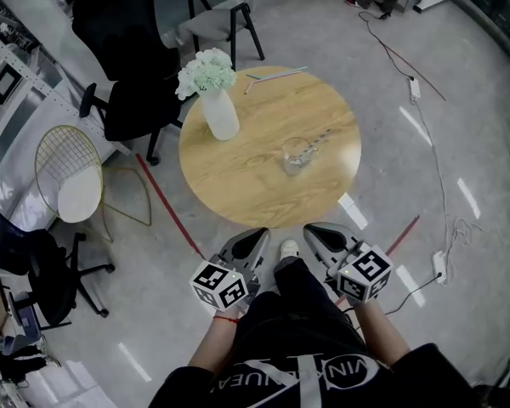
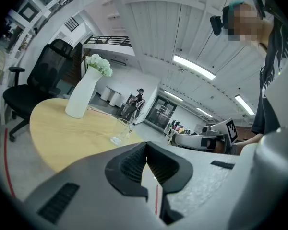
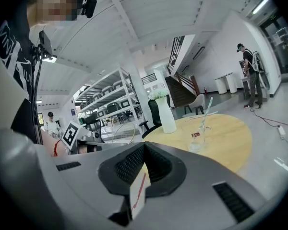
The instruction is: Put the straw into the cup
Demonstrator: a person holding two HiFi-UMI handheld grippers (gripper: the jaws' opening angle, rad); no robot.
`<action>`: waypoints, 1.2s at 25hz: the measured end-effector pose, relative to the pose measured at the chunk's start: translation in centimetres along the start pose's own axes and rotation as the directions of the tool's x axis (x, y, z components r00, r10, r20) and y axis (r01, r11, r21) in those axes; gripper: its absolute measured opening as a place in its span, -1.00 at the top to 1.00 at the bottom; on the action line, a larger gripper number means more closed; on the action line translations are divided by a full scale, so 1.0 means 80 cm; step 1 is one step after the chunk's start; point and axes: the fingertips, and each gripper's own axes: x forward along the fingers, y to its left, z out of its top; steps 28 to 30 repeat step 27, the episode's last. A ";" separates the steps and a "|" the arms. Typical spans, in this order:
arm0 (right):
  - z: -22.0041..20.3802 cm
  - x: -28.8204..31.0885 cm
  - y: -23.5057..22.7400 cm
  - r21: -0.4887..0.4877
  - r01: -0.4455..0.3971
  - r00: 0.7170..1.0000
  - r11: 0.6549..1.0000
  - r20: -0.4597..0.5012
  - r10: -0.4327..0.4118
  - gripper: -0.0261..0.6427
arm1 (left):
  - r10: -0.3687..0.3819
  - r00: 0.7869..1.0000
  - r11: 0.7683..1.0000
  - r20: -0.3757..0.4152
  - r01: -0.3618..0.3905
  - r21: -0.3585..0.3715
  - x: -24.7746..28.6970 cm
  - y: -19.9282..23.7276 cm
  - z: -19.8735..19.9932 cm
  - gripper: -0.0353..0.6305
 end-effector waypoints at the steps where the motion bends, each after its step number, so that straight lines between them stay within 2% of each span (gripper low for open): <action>1: -0.005 -0.005 0.010 0.002 -0.003 1.000 1.000 0.002 0.003 0.92 | -0.004 1.000 1.000 0.000 0.004 -0.003 -0.007 -0.006 -0.006 0.87; 7: -0.030 -0.033 0.047 -0.006 0.003 1.000 1.000 0.012 -0.003 0.91 | -0.028 1.000 0.999 -0.007 0.028 0.015 -0.035 -0.035 -0.033 0.87; 16: -0.056 -0.072 0.082 -0.022 0.034 0.999 0.999 0.005 -0.034 0.91 | -0.066 0.998 0.997 0.003 0.066 0.042 -0.062 -0.070 -0.047 0.87; 30: -0.046 -0.060 0.108 -0.063 0.000 1.000 0.998 -0.001 0.000 0.91 | -0.044 0.999 0.999 0.015 0.044 0.029 -0.078 -0.063 -0.045 0.87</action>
